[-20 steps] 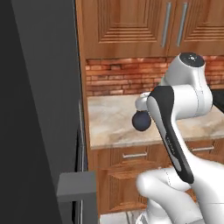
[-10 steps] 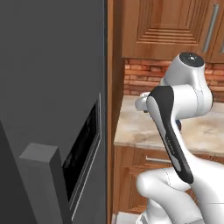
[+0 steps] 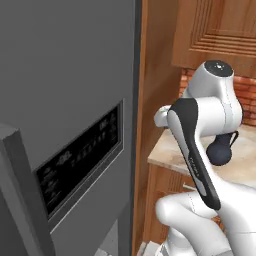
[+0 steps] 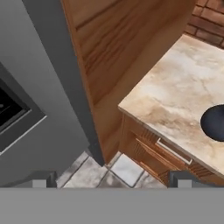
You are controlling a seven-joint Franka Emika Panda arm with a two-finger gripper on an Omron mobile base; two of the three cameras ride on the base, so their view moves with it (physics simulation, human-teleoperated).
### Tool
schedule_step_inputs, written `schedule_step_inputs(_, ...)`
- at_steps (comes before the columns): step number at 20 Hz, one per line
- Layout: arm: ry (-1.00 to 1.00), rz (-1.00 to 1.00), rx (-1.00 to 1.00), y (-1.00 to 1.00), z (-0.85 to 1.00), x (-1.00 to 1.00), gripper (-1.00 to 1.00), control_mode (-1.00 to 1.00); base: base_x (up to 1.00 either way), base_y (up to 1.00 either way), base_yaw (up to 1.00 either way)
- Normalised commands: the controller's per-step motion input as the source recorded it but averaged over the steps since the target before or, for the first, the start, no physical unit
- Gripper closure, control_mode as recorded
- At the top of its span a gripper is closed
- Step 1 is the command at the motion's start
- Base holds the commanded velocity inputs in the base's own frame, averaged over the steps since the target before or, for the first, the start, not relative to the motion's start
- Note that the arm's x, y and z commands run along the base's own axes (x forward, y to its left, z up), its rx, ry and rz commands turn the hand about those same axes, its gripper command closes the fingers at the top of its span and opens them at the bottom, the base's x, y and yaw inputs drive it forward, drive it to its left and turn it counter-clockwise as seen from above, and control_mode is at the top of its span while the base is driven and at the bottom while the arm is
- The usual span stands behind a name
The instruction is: Move the mustard and eggplant from the second highest shelf to the top shelf to make space. Then, place the pitcher from the counter on the cleared second highest shelf.
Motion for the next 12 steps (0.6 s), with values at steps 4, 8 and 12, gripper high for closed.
schedule_step_inputs(4, 0.00, 0.00, 0.00, 0.00, 0.00, 0.00, -1.00, 1.00, 0.00, -0.75, 0.42)
schedule_step_inputs(8, 0.00, 0.00, 0.00, 0.00, 0.00, 0.00, -1.00, 1.00, 0.00, -0.87, 0.35)
schedule_step_inputs(12, 0.00, 0.00, 0.00, 0.00, 0.00, 0.00, -1.00, 1.00, 0.00, -0.85, 0.26)
